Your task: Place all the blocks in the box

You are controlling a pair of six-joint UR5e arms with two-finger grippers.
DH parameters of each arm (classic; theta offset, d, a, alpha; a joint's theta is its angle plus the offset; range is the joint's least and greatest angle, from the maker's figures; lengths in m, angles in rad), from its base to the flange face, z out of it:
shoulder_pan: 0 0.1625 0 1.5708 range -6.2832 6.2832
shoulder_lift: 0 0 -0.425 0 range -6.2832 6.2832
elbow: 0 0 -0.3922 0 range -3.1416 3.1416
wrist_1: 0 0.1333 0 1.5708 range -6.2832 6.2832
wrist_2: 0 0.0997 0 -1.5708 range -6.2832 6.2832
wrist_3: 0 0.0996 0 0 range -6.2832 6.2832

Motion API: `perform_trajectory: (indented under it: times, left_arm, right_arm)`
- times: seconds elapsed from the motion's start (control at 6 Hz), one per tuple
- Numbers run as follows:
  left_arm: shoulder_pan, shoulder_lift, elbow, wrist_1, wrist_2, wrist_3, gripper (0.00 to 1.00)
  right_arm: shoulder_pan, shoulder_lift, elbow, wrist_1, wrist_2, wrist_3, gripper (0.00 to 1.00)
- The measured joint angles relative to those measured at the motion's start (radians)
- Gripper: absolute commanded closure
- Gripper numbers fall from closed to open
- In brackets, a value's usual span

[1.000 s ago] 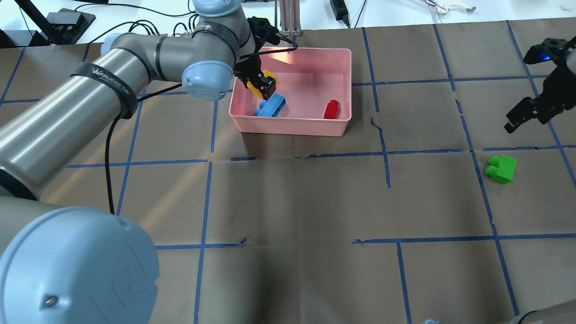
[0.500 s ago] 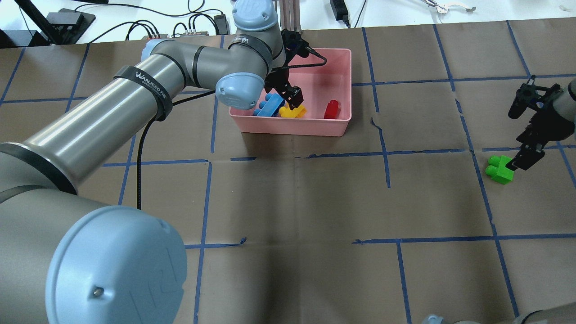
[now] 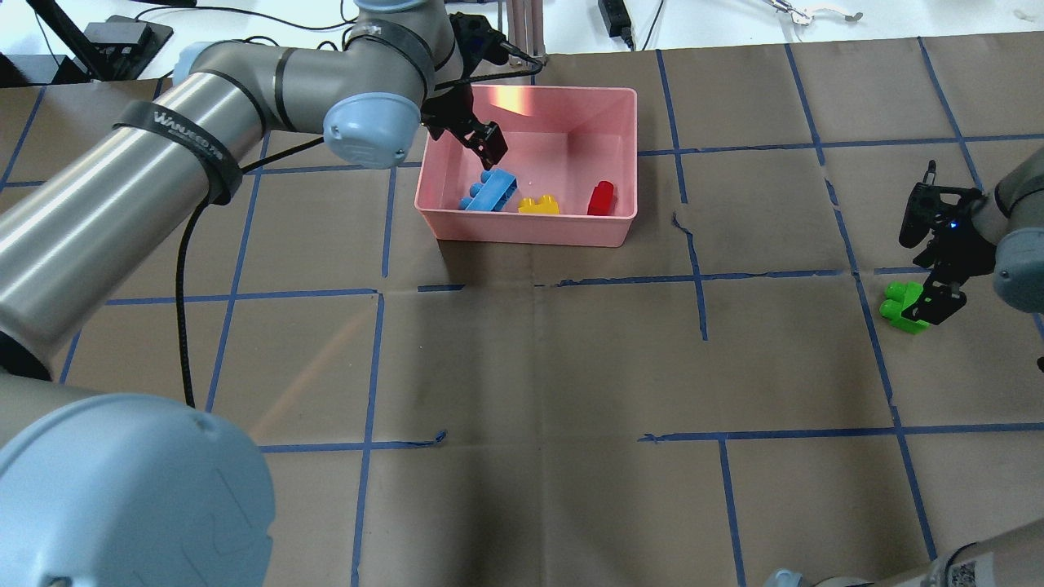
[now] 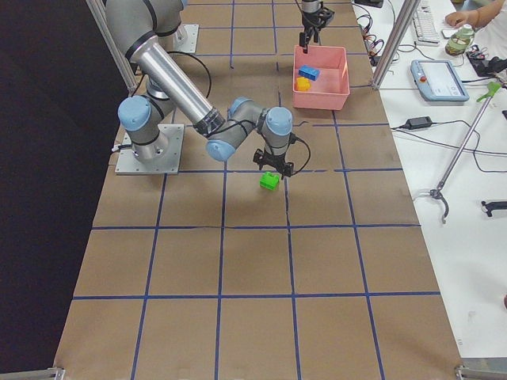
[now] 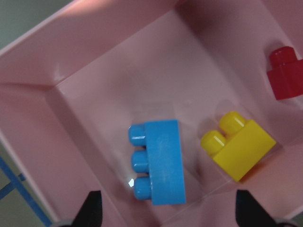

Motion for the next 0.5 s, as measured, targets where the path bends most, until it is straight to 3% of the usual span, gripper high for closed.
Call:
perform_trajectory:
  times: [0.5]
  left_arm:
    - [0.074, 0.213, -0.021, -0.291, 0.002, -0.055, 0.01]
  right_arm:
    - [-0.001, 0.042, 0.006, -0.038, -0.011, -0.002, 0.02]
